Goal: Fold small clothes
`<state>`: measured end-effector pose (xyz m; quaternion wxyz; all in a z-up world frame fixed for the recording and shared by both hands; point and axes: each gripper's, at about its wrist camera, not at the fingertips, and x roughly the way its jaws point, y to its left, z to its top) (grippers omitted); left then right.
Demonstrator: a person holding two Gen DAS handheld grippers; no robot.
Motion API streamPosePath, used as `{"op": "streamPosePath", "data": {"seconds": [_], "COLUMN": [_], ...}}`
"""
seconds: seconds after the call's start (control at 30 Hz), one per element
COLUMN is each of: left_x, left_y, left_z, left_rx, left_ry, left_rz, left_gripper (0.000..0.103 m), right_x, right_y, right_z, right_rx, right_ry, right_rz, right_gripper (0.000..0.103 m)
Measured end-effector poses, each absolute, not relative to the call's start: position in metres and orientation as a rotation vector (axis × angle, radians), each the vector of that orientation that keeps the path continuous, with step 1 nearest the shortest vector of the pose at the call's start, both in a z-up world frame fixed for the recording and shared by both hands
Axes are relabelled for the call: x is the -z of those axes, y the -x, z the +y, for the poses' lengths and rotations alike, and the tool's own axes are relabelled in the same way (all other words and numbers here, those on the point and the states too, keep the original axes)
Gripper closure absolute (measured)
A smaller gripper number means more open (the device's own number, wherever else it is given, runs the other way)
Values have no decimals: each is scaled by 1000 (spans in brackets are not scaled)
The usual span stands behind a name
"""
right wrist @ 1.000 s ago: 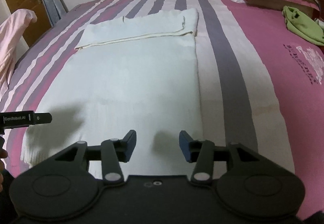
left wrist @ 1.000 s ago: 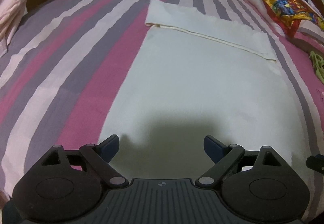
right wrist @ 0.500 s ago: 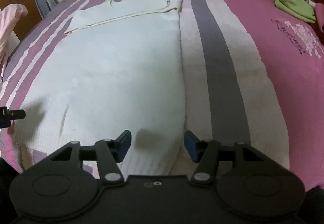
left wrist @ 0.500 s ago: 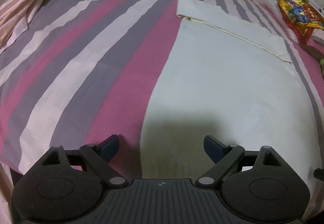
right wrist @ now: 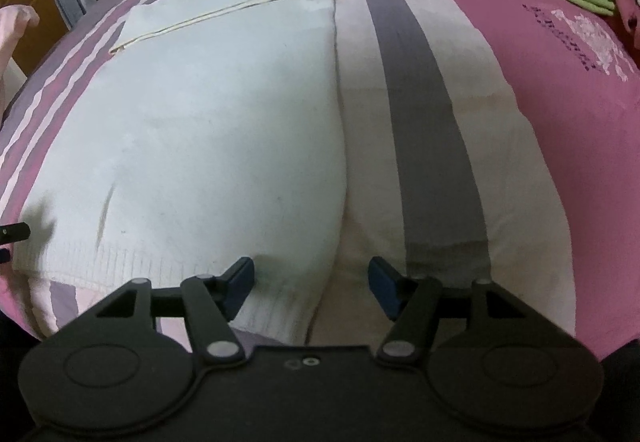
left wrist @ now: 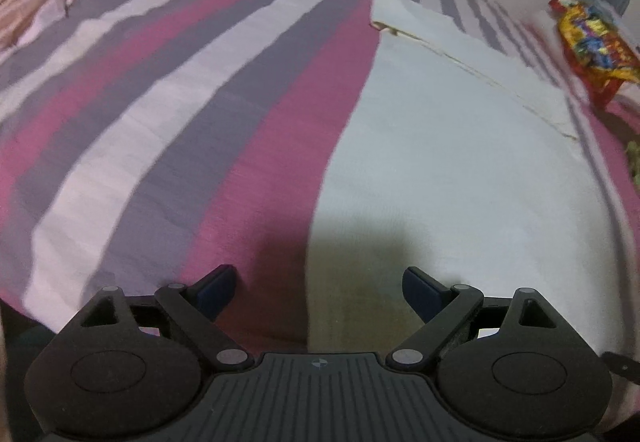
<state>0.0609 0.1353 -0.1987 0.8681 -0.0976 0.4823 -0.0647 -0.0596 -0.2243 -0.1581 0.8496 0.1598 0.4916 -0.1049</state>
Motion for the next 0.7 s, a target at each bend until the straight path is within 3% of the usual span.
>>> {"op": "streamPosePath", "data": {"seconds": [0.13,0.17,0.2,0.27,0.33,0.7], "left_x": [200,200,199,201,201,202], "left_y": [-60,-59,-60,-62,-64,-65], "left_z": [138,138,137,135,133,120], "left_rx": [171,184,200,225,231,275], "left_ry": [278,291,294,315,330,278], "left_rz": [1003,999,1002,1020,1028,1040], "left_gripper": [14,26,49,59,59,59], "right_x": [158,158,158,158,157,159], "right_y": [60,61,61,61,60,53], "right_z": [-226,-228,-228,-229,-229,-222], "right_rx": [219,221,221,214,210,176], "right_ry": [-369,-372,-378,-392,-397,-388], "right_rz": [1035,1032,1029,1026,1022,1045], "right_gripper": [44,46,49,56,61,61]}}
